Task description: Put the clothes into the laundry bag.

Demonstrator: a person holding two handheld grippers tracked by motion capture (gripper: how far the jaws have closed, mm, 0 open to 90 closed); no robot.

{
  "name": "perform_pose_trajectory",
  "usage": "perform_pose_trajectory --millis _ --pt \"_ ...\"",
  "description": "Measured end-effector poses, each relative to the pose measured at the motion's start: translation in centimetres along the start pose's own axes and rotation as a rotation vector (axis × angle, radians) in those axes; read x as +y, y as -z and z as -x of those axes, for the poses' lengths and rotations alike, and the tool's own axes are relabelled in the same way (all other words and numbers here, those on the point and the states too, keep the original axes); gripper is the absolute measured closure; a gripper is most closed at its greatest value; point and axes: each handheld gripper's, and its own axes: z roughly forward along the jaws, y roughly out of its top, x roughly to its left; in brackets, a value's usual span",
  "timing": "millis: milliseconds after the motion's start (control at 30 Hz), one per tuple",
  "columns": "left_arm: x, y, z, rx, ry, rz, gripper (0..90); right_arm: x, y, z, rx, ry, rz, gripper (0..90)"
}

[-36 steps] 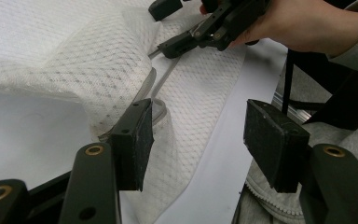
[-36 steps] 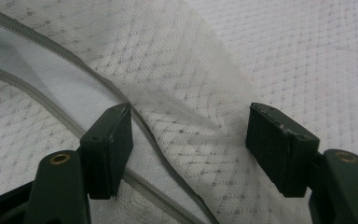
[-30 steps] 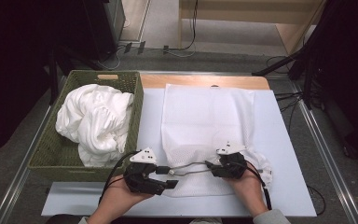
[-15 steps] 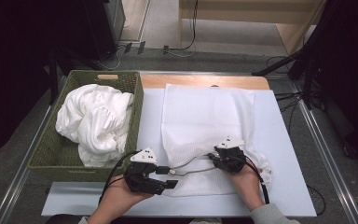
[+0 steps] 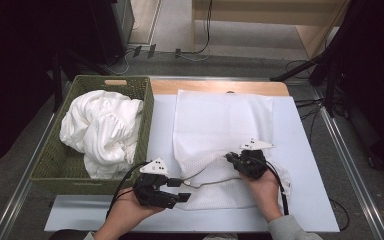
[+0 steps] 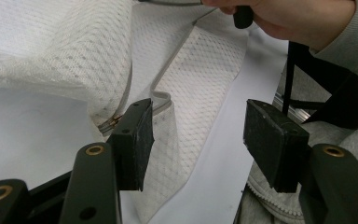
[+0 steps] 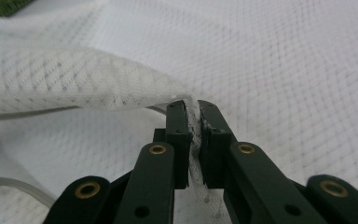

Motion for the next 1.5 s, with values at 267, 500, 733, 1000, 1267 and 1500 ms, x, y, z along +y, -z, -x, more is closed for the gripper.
perform_pose_trajectory --millis 267,500,733,1000,1267,1500 --pt "-0.1 0.0 0.0 -0.005 0.001 0.008 43.0 0.9 1.2 0.0 0.025 0.002 0.050 84.8" --pt "-0.4 0.2 0.0 0.001 0.009 0.014 43.1 2.1 2.2 -0.1 0.062 -0.013 0.098 86.4" --pt "-0.8 0.4 0.0 0.011 0.018 0.024 43.1 3.7 3.6 -0.8 0.102 0.002 0.144 89.5" --pt "-1.0 0.6 0.1 0.019 0.024 0.035 43.1 5.2 4.8 -1.6 0.133 0.026 0.171 89.7" --pt "-1.1 0.7 0.0 0.031 0.037 0.059 43.4 5.6 6.1 -1.5 0.170 0.021 0.203 89.7" --pt "-0.3 1.2 0.4 0.033 0.016 0.034 42.8 4.4 4.5 -1.0 0.203 0.019 0.125 89.5"
